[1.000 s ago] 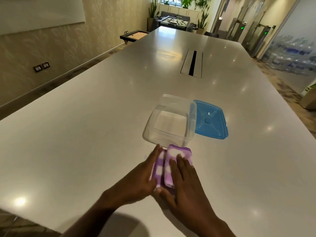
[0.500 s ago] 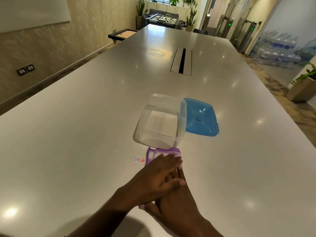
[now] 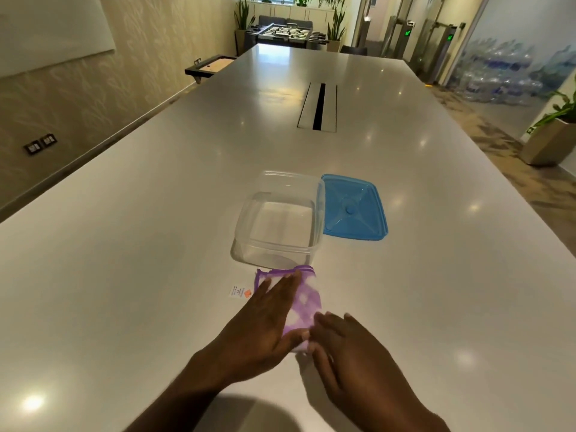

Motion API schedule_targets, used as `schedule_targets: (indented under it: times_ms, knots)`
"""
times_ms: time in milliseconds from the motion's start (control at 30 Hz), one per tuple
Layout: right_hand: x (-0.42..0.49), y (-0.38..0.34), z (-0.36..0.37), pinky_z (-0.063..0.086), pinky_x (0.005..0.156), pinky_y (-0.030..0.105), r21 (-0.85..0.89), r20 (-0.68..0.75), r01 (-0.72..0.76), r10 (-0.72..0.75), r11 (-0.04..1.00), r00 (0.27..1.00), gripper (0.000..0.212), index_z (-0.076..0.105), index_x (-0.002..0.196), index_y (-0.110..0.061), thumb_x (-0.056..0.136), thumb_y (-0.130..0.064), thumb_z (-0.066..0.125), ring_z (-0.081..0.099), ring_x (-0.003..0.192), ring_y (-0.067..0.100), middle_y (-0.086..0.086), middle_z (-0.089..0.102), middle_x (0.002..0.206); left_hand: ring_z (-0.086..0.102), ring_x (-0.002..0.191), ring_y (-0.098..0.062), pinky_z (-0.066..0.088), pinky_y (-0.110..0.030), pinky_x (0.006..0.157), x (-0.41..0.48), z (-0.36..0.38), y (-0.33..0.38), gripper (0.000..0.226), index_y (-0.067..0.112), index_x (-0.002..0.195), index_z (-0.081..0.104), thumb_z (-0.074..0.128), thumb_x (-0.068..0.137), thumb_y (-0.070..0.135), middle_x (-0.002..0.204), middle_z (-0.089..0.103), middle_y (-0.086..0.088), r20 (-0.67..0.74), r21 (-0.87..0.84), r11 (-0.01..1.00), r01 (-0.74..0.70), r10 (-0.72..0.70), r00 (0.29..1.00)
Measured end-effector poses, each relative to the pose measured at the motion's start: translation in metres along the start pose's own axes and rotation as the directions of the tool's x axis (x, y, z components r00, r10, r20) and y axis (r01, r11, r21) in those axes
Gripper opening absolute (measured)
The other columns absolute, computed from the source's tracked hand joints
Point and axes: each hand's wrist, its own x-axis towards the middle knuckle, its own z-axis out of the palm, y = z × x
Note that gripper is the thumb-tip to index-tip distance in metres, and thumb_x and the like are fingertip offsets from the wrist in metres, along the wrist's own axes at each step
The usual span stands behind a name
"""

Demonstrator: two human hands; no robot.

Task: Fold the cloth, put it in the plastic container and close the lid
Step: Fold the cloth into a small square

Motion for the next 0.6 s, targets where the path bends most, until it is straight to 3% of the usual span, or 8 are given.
schedule_targets:
  times_ms: [67,133,233,333,433,500,600]
  knots:
    - [0.013,-0.001,0.002,0.017,0.112,0.025,0.105,-0.021,-0.021,0.023,0.994,1.000,0.066,0.047,0.136,-0.031,0.091,-0.063,0.011,0.040,0.134,0.010,-0.008,0.048,0.144,-0.015,0.145,-0.002,-0.001,-0.030,0.122,0.000,0.001,-0.001,0.079,0.035,0.144,-0.022,0.020,0.086,0.070,0.157,-0.018,0.018,0.008,-0.012,1.000,-0.007,0.007,1.000]
    - [0.025,0.003,0.014,0.001,0.117,0.024,0.093,0.021,-0.015,0.014,0.996,1.000,0.075,0.015,0.150,-0.030,0.086,-0.068,0.004,0.009,0.145,0.006,-0.011,0.013,0.159,-0.013,0.145,-0.004,0.005,-0.036,0.122,-0.001,0.000,-0.001,0.077,0.034,0.145,-0.021,0.021,0.089,0.065,0.158,-0.018,0.016,0.002,-0.035,0.999,-0.001,0.001,1.000]
    - [0.032,0.011,0.035,-0.015,0.113,0.024,0.059,0.137,0.014,-0.022,0.998,0.990,0.077,-0.020,0.145,-0.034,0.083,-0.074,0.004,-0.018,0.142,0.002,-0.018,-0.025,0.152,-0.020,0.145,-0.007,0.003,-0.040,0.122,-0.004,0.000,-0.001,0.082,0.027,0.144,-0.025,0.025,0.089,0.061,0.157,-0.025,0.010,0.009,0.069,0.998,0.000,-0.001,1.000]
    - [0.026,0.025,0.046,-0.019,0.110,0.023,0.031,0.149,-0.027,0.022,0.999,0.989,0.076,-0.037,0.133,-0.042,0.079,-0.081,-0.001,-0.029,0.136,-0.001,-0.022,-0.034,0.147,-0.033,0.140,-0.011,-0.014,-0.045,0.119,-0.008,-0.002,0.000,0.086,0.031,0.138,-0.035,0.000,0.077,0.080,0.150,-0.040,0.008,0.030,0.229,0.971,0.074,-0.083,0.996]
    - [0.021,0.034,0.044,-0.022,0.108,0.025,0.034,0.169,-0.126,0.119,0.991,0.978,0.075,-0.050,0.115,-0.046,0.065,-0.088,-0.013,-0.037,0.130,0.001,-0.021,-0.040,0.138,-0.035,0.139,-0.018,-0.018,-0.050,0.116,-0.010,-0.003,0.003,0.094,0.033,0.136,-0.038,-0.008,0.066,0.088,0.149,-0.041,0.002,0.035,0.279,0.949,0.149,-0.165,0.986]
    - [0.022,0.035,0.043,-0.023,0.107,0.025,0.049,0.143,-0.137,0.129,0.989,0.981,0.081,-0.048,0.118,-0.041,0.063,-0.089,-0.013,-0.040,0.129,0.002,-0.017,-0.043,0.139,-0.035,0.139,-0.019,-0.018,-0.051,0.116,-0.010,-0.002,0.002,0.095,0.032,0.133,-0.040,-0.010,0.064,0.089,0.148,-0.041,0.001,0.035,0.295,0.939,0.175,-0.194,0.980]
    - [0.024,0.030,0.045,-0.023,0.108,0.023,0.083,0.094,-0.020,0.013,0.996,0.996,0.082,-0.044,0.129,-0.040,0.074,-0.084,-0.003,-0.038,0.131,-0.004,-0.022,-0.045,0.142,-0.034,0.140,-0.020,-0.017,-0.051,0.116,-0.010,0.001,-0.001,0.094,0.030,0.132,-0.042,-0.011,0.064,0.087,0.148,-0.042,0.001,0.027,0.314,0.932,0.181,-0.200,0.979]
